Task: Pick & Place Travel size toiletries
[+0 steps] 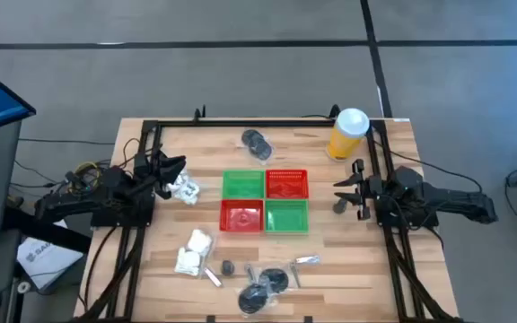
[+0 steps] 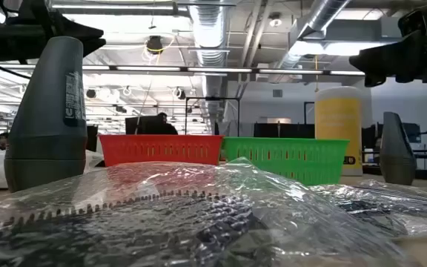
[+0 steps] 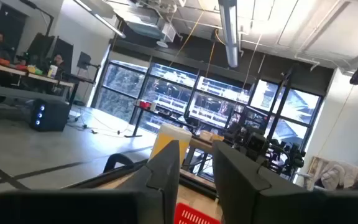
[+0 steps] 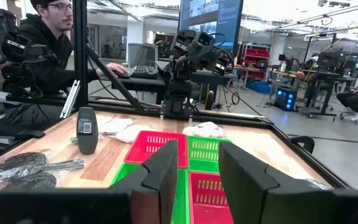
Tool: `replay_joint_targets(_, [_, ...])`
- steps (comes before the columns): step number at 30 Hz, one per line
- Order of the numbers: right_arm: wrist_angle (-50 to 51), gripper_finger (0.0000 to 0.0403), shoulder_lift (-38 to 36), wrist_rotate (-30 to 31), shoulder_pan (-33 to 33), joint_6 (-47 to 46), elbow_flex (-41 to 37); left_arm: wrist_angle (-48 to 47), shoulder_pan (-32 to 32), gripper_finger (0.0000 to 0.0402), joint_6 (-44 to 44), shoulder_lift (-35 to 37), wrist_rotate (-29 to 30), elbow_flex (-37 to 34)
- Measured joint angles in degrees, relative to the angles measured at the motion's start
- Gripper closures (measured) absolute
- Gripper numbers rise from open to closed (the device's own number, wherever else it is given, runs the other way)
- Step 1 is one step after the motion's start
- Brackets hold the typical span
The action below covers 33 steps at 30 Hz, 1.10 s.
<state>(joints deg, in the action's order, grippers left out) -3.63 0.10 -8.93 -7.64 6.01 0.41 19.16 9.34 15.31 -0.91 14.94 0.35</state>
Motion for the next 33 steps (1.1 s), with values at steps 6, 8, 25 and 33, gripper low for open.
replay_joint_targets(6, [-0.01, 0.0295, 0.02, 0.0, 0.0, -0.09, 0.0, 0.3, 0.0, 0.0314, 0.0, 0.0, 0.0, -0.01])
replay_joint_targets(8, [-0.01, 0.0295, 0.02, 0.0, 0.0, -1.81, 0.0, 0.3, 0.0, 0.0314, 0.0, -0.01, 0.0, -0.01])
replay_joint_targets(25, [0.21, 0.0295, 0.0, 0.68, -3.1, -12.23, 0.0, 0.43, 0.0, 0.0314, 0.07, 0.0, 0.0, -0.01])
replay_joint_targets(33, [1.71, 0.0295, 0.02, 0.72, -3.08, -13.92, 0.03, 0.49, 0.0, 0.0314, 0.02, 0.0, 0.01, -0.01])
